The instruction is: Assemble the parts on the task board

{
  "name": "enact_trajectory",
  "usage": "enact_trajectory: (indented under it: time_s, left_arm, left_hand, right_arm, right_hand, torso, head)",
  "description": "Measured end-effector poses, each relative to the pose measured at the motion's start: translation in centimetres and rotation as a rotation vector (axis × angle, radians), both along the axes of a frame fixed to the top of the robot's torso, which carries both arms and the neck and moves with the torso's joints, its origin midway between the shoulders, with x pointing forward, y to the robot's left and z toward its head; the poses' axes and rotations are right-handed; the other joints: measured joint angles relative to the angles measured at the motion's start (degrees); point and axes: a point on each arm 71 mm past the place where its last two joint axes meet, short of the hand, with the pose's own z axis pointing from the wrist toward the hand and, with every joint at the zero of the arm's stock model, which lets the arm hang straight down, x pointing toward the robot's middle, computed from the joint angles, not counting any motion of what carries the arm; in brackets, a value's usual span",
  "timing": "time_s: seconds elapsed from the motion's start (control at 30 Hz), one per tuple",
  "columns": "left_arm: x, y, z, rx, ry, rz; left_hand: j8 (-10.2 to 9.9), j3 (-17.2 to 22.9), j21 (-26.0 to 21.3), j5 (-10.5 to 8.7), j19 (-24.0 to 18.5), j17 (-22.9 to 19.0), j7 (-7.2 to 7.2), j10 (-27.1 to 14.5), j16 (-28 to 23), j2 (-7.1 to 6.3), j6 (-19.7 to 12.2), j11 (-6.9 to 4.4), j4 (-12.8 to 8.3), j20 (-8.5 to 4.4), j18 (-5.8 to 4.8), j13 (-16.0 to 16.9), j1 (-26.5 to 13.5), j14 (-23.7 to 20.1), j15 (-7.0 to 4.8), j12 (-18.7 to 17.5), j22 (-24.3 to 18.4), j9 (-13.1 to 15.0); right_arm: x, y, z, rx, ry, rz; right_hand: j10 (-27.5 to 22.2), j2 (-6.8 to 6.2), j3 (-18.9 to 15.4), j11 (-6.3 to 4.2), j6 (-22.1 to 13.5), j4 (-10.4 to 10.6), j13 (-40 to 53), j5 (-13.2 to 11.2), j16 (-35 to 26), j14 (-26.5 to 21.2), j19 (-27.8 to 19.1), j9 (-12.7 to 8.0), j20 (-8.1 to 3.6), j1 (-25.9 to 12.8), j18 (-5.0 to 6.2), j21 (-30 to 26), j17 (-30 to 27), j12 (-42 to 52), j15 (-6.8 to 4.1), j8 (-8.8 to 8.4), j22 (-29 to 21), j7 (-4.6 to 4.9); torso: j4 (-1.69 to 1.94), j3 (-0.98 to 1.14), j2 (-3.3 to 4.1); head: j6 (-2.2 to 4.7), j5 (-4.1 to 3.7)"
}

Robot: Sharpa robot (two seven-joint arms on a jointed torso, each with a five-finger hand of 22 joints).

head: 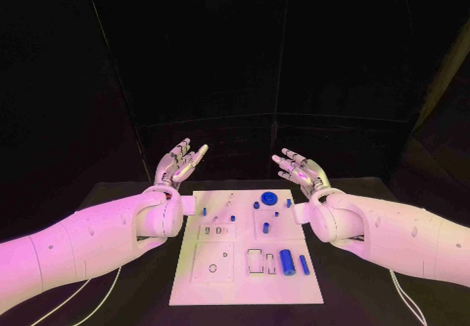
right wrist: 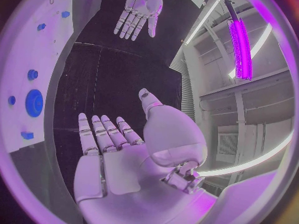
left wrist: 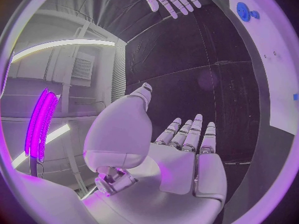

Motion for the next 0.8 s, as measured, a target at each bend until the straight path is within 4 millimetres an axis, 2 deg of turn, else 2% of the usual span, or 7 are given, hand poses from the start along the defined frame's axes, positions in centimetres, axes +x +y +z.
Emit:
enact_trajectory:
  time_s: [0.07, 0.2, 0.33, 0.43, 0.63, 0.73, 0.8]
  left_arm:
    - [0.1, 0.0, 0.1, -0.007, -0.008, -0.007]
    - [0.1, -0.1, 0.1, -0.019, -0.017, -0.021]
    - [0.1, -0.1, 0.1, -0.026, -0.022, -0.029]
    - [0.0, 0.4, 0.2, -0.029, -0.025, -0.031]
    - [-0.5, 1.3, 0.6, -0.029, -0.039, -0.04]
    - [-0.7, 1.3, 0.8, -0.032, -0.047, -0.055]
    - [-0.9, 1.3, 1.0, -0.035, -0.05, -0.066]
  left_hand:
    - [0.0, 0.2, 0.0, 0.26, 0.1, 0.1, -0.03, 0.4, 0.3, -0.12, 0.6, 0.43, 0.6, 0.58, 0.87, 0.1, 2.0, 0.6, 0.23, 0.1, 0.0, 0.1]
    - [0.0, 0.3, 0.0, 0.26, 0.2, 0.1, -0.03, 0.4, 0.4, -0.16, 0.6, 0.43, 0.6, 0.64, 0.87, 0.1, 2.1, 0.7, 0.31, 0.2, 0.0, 0.1]
    - [0.1, 0.3, 0.1, 0.24, 0.2, 0.2, 0.07, 0.8, 0.4, -0.16, 0.8, 0.83, 0.6, 0.68, 0.87, 0.1, 2.1, 1.1, 0.55, 0.2, 0.1, 0.1]
    - [0.7, 0.3, 0.9, 0.24, 1.8, 1.0, 0.13, 3.6, 1.7, 0.34, 2.9, 2.04, 0.6, 1.35, 0.88, 0.5, 2.6, 6.0, 1.34, 0.8, 0.5, 0.4]
    - [2.9, 0.9, 5.7, 0.24, 14.4, 3.6, 0.83, 21.3, 6.7, 2.36, 13.3, 4.78, 0.4, 1.53, 0.24, 2.2, 4.0, 22.8, 3.07, 4.9, 3.2, 1.5]
    - [4.1, 0.4, 11.6, 0.23, 28.5, 4.4, 1.42, 33.3, 9.3, 3.1, 20.4, 4.03, -0.1, 1.39, -0.07, 2.9, 4.1, 30.1, 2.14, 7.6, 6.0, 2.1]
    - [5.3, 0.2, 14.4, 0.23, 34.3, 5.2, 2.11, 37.4, 11.1, 3.91, 25.9, 3.08, -0.3, 1.09, 0.96, 3.0, 4.1, 34.9, 0.76, 8.7, 7.0, 2.5]
  right_arm:
    - [0.4, 0.2, 0.0, -0.008, 0.001, 0.039]
    - [1.0, 0.5, 0.0, -0.026, 0.009, 0.117]
    - [1.2, 0.8, -0.1, -0.036, 0.018, 0.174]
    - [1.7, -0.6, -0.1, -0.119, -0.022, 0.169]
    - [2.2, -2.5, 0.8, -0.29, -0.124, 0.17]
    - [2.4, -2.2, 1.4, -0.356, -0.173, 0.191]
    - [2.6, -2.3, 1.8, -0.399, -0.199, 0.2]
  right_hand:
    - [0.9, 0.06, 0.3, 0.27, 0.7, -0.3, 0.0, 0.0, 0.2, 1.2, 0.6, 0.1, 0.19, 1.2, 0.05, 0.2, 0.1, 0.0, 0.09, 0.27, 0.1, -0.01]
    - [4.6, -0.05, 0.7, 0.67, 3.2, -2.1, 0.4, 0.0, 1.2, 6.6, 4.5, 0.4, 0.31, 4.5, 0.94, 1.3, 0.5, 0.6, 0.37, 0.63, 0.7, 0.08]
    - [13.7, -0.34, 1.4, 0.55, 9.5, -4.7, 1.0, -1.0, 3.2, 17.1, 12.1, 0.9, 0.38, 8.5, 3.12, 3.8, 1.2, 2.0, -0.3, 1.64, 1.8, 0.5]
    - [18.7, -0.48, 1.9, 0.16, 13.8, -6.1, 1.2, -1.3, 4.2, 22.3, 15.7, 1.2, 0.31, 10.4, 3.65, 5.2, 1.4, 2.9, -0.98, 2.3, 2.4, 0.83]
    - [28.3, -0.91, 3.1, -1.2, 24.6, -8.9, 1.4, -1.5, 5.6, 32.6, 23.0, 1.7, -0.39, 13.1, 4.92, 8.4, 1.7, 4.2, -2.89, 3.52, 3.4, 2.21]
    - [31.9, -1.43, 4.0, -1.99, 29.0, -10.1, 1.4, -1.5, 5.8, 36.9, 25.9, 1.9, -1.11, 13.6, 4.97, 10.0, 1.8, 4.3, -3.88, 3.79, 3.8, 2.94]
    - [34.0, -1.43, 4.5, -2.5, 31.3, -10.9, 1.5, -1.5, 6.0, 39.3, 27.5, 2.0, -1.69, 13.6, 5.8, 11.0, 2.0, 4.3, -4.52, 3.97, 4.1, 3.36]
  torso:
    - [0.0, -0.01, 0.0]
    - [0.0, -0.01, 0.0]
    - [0.0, -0.01, 0.0]
    - [0.01, -0.05, -0.01]
    - [0.19, -0.06, 0.38]
    - [0.36, -0.06, 0.79]
    - [0.48, -0.06, 1.09]
  head:
    - [0.0, 0.0]
    - [0.0, 0.0]
    - [0.0, 0.0]
    - [-0.35, -0.01]
    - [-0.64, 0.11]
    - [-0.79, 0.06]
    - [-0.81, -0.02]
